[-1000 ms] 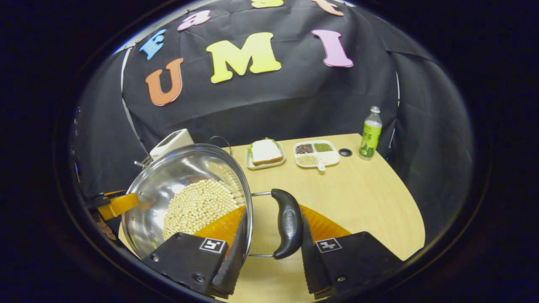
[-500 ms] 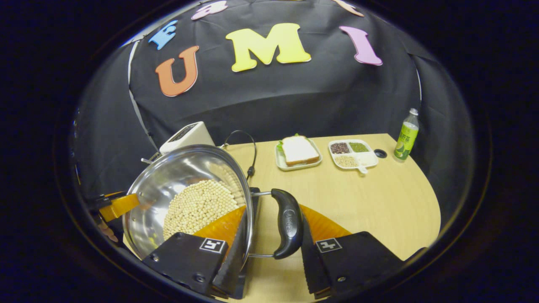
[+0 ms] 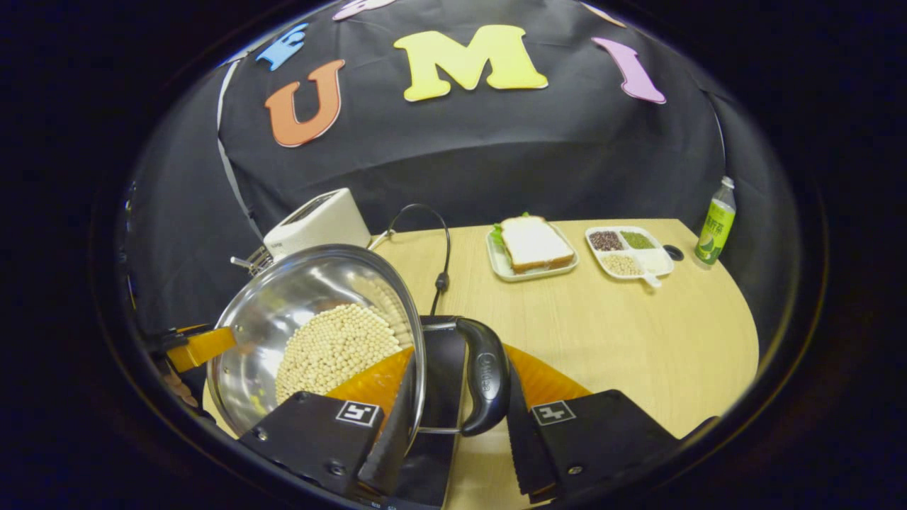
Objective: First push the handle of the pot to place it horizontally, then grasp the pot with both hands and set it on the induction cooktop.
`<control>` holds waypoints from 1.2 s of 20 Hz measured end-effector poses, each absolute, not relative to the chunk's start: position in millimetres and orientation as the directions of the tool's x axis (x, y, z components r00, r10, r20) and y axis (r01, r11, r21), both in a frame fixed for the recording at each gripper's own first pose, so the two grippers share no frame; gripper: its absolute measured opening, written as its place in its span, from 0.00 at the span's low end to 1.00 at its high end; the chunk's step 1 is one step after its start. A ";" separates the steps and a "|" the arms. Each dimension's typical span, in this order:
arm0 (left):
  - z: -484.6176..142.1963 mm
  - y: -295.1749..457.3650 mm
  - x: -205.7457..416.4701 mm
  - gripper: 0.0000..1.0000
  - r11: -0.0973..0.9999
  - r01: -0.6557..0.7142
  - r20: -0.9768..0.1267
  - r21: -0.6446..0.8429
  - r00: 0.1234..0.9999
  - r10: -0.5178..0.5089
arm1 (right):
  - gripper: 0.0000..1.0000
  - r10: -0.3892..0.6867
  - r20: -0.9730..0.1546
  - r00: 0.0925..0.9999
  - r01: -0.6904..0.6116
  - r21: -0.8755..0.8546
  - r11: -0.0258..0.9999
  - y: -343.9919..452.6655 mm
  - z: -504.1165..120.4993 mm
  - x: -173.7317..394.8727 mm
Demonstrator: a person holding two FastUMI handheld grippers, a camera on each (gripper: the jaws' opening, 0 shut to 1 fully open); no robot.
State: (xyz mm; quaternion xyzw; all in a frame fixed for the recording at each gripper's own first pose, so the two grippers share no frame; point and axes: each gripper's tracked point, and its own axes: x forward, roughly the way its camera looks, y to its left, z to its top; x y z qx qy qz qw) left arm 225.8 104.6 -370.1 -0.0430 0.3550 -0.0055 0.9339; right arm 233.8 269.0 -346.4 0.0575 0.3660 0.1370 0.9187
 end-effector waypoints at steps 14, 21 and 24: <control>-382.5 104.6 231.7 0.57 0.996 0.014 -0.594 -0.091 0.802 -0.066 | 0.63 0.318 -0.619 0.718 -0.203 0.251 0.946 268.8 -360.7 239.9; -377.7 107.2 231.4 0.61 0.994 -0.001 -0.556 -0.108 0.829 -0.060 | 0.68 0.350 -0.559 0.752 -0.222 0.285 0.933 265.7 -355.9 242.9; -365.6 115.4 227.4 0.81 0.995 -0.030 -0.532 -0.093 0.847 -0.024 | 0.71 0.352 -0.515 0.782 -0.239 0.274 0.932 257.8 -343.1 242.4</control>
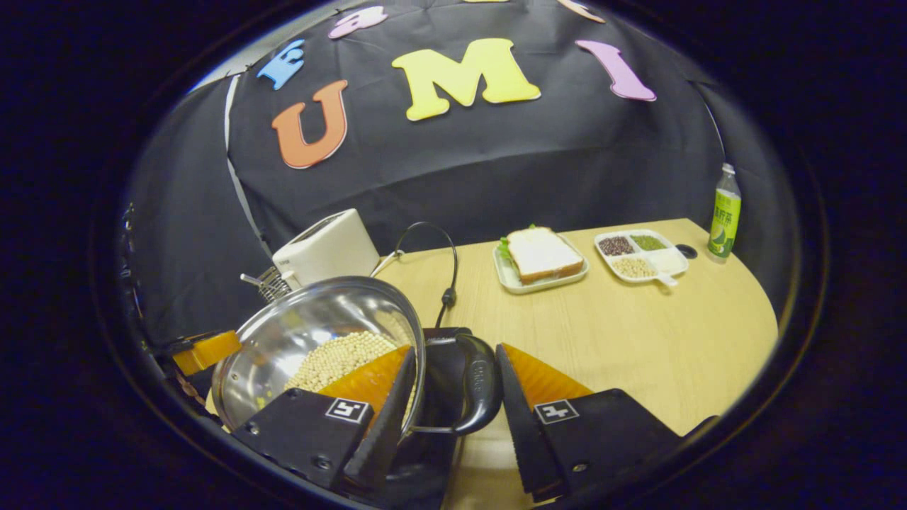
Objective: First push the handle of the pot to place it horizontally, then grasp the pot with both hands and set it on the induction cooktop.
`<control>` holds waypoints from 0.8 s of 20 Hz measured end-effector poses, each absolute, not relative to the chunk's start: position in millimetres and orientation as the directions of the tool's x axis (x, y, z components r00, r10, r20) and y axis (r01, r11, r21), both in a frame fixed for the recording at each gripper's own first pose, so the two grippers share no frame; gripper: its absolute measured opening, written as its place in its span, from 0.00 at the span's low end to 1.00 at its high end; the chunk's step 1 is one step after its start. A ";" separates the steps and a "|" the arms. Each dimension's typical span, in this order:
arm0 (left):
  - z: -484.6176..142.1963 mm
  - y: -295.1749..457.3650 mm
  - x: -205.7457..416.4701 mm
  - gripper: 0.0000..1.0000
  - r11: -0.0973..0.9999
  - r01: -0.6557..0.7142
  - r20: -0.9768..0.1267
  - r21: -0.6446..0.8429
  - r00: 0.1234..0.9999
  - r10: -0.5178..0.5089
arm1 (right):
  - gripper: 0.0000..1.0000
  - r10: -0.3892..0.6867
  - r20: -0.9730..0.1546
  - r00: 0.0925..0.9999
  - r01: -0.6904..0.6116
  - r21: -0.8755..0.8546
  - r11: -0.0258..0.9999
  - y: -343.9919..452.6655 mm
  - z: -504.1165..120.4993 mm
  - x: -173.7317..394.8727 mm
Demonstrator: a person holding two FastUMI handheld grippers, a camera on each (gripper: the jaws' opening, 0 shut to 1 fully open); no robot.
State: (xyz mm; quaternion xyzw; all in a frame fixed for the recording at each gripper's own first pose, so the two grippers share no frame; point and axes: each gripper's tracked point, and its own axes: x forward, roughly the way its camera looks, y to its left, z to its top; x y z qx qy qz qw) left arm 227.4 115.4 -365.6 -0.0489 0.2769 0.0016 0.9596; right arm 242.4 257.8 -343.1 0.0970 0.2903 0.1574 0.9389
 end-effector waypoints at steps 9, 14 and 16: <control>-294.3 94.6 202.6 0.96 0.999 -0.042 -0.417 0.021 0.908 0.047 | 0.86 0.317 -0.380 0.869 -0.251 0.214 0.944 197.7 -274.0 209.7; -218.1 77.1 168.5 0.95 0.998 -0.069 -0.316 0.008 0.946 0.068 | 0.85 0.288 -0.250 0.925 -0.241 0.200 0.950 144.3 -204.9 167.8; -191.1 67.5 152.4 0.95 0.997 -0.059 -0.283 -0.042 0.958 0.045 | 0.99 0.275 -0.206 0.939 -0.238 0.188 0.953 127.7 -178.4 147.2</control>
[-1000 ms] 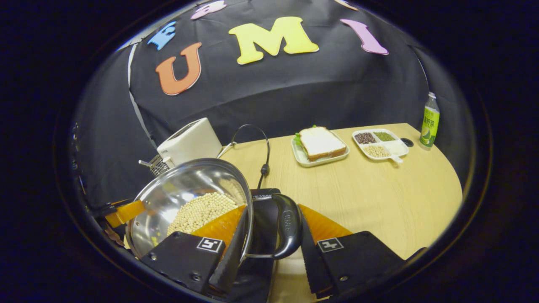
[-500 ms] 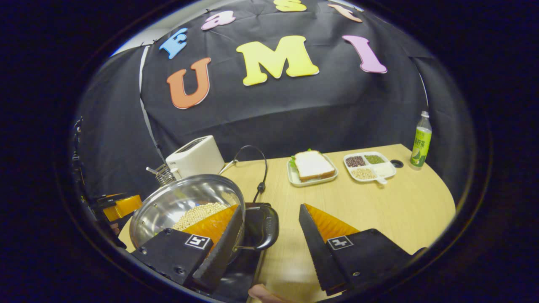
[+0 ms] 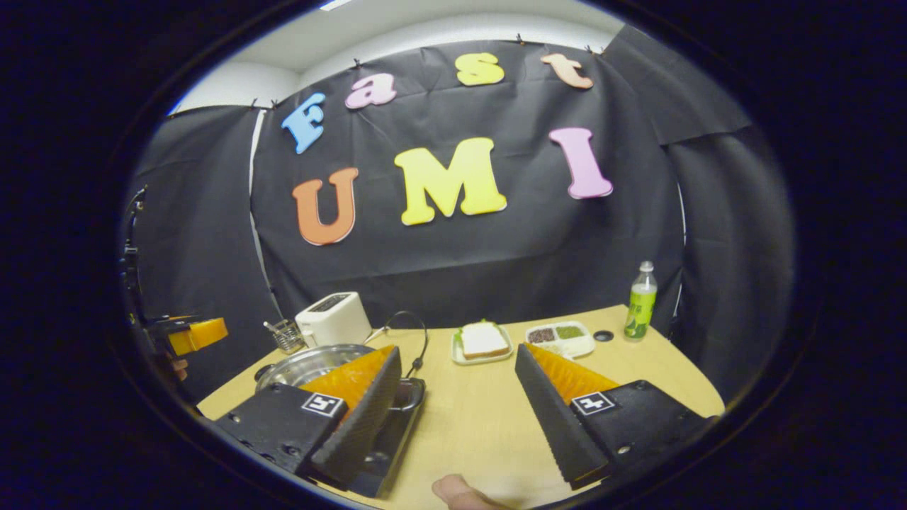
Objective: First push the handle of the pot to place it horizontally, then grasp the pot with both hands and set it on the induction cooktop.
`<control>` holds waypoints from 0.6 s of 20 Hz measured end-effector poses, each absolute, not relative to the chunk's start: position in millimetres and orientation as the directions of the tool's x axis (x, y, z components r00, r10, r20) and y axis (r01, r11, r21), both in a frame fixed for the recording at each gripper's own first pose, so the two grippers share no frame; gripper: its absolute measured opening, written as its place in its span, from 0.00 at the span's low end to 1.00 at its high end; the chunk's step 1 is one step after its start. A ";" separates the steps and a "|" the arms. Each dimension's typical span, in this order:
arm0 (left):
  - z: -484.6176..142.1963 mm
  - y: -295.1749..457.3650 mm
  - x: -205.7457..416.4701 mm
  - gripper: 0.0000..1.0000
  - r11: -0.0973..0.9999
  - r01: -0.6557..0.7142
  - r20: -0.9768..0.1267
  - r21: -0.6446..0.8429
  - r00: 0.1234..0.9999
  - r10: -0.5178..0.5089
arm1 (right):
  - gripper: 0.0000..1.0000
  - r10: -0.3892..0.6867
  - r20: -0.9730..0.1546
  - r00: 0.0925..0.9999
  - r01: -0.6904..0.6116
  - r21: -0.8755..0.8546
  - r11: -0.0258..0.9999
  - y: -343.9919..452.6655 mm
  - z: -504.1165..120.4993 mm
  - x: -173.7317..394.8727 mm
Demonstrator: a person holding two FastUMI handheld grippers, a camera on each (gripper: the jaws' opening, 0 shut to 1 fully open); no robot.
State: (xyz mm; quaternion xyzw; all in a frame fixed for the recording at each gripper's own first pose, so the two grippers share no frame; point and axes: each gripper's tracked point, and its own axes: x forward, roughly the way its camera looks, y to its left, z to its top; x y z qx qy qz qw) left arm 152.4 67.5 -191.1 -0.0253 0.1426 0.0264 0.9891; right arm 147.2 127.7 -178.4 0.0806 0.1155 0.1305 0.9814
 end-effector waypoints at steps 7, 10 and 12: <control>-109.4 57.4 85.7 0.95 0.998 -0.062 -0.172 -0.018 0.983 0.058 | 0.96 0.179 -0.101 0.979 -0.168 0.114 0.979 72.1 -98.1 73.8; -77.2 43.8 59.9 0.96 0.998 -0.052 -0.111 -0.030 0.993 0.048 | 0.96 0.146 -0.045 0.988 -0.139 0.118 0.983 52.2 -61.8 39.3; -60.9 30.1 39.9 0.95 0.999 -0.015 -0.079 -0.042 0.997 0.012 | 0.96 0.118 -0.024 0.993 -0.114 0.117 0.987 38.4 -43.2 18.5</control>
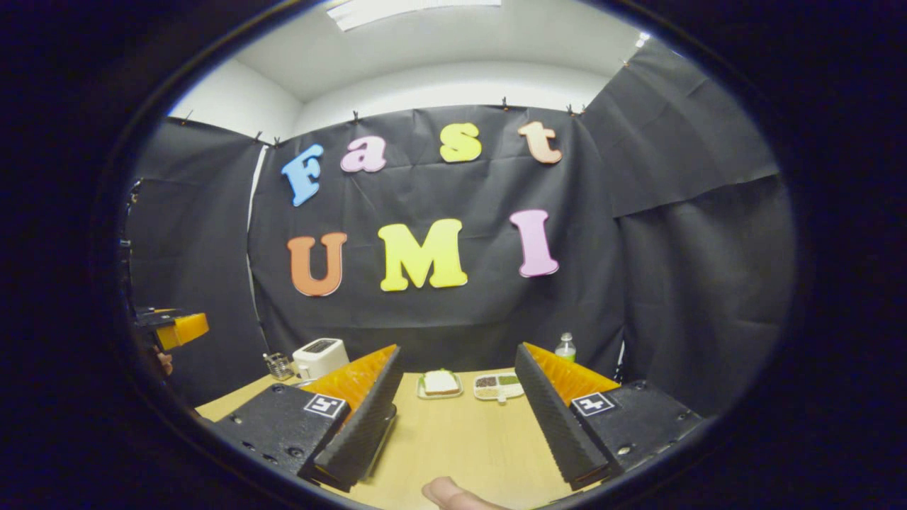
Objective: First push the handle of the pot to place it horizontally, then grasp the pot with both hands and set it on the induction cooktop.
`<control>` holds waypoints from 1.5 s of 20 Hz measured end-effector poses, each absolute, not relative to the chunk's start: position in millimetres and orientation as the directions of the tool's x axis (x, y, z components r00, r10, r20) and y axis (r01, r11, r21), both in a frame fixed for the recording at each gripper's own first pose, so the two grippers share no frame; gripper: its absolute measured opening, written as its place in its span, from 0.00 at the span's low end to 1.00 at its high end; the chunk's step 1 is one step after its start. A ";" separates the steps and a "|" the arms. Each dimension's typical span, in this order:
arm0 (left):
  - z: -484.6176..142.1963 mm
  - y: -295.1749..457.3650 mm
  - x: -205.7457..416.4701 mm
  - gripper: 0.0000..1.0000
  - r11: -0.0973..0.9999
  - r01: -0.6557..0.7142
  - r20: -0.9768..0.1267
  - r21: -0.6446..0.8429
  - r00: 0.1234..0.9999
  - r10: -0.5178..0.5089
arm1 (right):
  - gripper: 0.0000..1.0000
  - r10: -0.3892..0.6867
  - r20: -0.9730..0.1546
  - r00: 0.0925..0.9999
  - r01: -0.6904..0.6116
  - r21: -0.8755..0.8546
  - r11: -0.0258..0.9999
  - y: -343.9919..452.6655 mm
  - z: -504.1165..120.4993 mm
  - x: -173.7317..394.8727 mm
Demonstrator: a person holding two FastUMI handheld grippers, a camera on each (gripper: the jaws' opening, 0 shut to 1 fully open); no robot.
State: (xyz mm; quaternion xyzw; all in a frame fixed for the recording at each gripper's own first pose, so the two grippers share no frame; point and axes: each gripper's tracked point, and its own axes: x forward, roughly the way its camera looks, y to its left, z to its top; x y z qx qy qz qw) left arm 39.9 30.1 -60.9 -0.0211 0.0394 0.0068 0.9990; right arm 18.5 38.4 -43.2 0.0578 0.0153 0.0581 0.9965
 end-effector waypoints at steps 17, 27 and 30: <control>-34.8 -24.2 -67.2 0.95 0.997 0.044 0.058 -0.058 0.997 -0.041 | 0.96 0.022 0.102 0.995 -0.036 0.141 0.989 -42.8 -24.5 -95.5; -37.9 -36.6 -67.9 0.95 0.997 0.069 0.080 -0.030 0.995 -0.066 | 0.96 0.048 0.105 0.993 -0.063 0.146 0.987 -43.0 -31.1 -98.5; -40.1 -35.7 -68.0 0.95 0.998 0.060 0.076 -0.034 0.996 -0.057 | 0.95 0.042 0.103 0.994 -0.057 0.146 0.988 -42.0 -32.3 -99.0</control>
